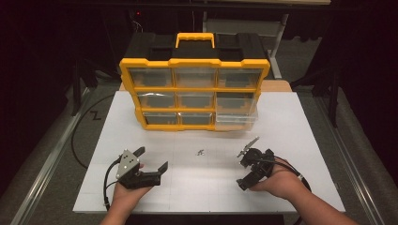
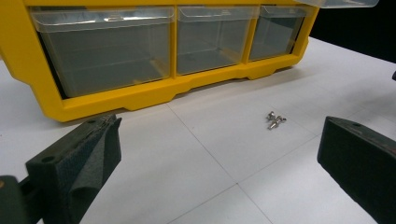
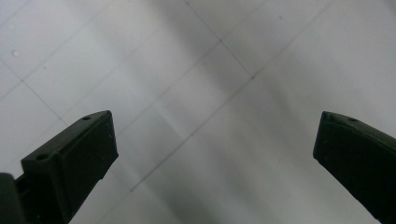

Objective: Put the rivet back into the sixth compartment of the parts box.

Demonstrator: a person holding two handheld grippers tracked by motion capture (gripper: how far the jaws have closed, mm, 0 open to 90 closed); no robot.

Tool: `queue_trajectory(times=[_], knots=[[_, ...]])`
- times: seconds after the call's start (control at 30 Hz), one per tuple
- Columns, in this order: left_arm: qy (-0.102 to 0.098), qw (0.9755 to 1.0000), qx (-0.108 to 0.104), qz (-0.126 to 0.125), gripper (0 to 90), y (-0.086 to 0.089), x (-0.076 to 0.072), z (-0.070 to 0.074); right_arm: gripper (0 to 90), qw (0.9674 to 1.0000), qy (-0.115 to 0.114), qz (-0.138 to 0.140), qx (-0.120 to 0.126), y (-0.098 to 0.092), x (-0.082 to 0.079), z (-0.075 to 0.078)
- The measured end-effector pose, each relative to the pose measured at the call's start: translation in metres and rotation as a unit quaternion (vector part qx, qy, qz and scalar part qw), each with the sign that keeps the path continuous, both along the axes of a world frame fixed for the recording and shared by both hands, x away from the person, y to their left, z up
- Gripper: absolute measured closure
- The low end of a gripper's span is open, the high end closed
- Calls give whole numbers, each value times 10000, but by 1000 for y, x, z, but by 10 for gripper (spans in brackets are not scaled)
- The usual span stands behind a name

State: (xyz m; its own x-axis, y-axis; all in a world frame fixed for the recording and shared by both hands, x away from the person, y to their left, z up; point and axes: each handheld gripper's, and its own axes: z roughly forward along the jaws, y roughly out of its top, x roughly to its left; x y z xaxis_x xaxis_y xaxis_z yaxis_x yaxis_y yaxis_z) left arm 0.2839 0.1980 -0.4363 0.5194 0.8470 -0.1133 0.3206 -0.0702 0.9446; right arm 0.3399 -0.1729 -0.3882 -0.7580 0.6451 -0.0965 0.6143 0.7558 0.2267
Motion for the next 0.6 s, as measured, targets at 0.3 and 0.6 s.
queue_trajectory(times=[0.3, 0.6], knots=[[-37, 10000, -39, 33, 4, 1, -1, 1, 36, 9991, -106, 415, -6, 24, 2, 3], [-186, 9997, -125, 84, 4, 4, -2, 3, 126, 9972, -295, 667, 151, 46, 7, 7]])
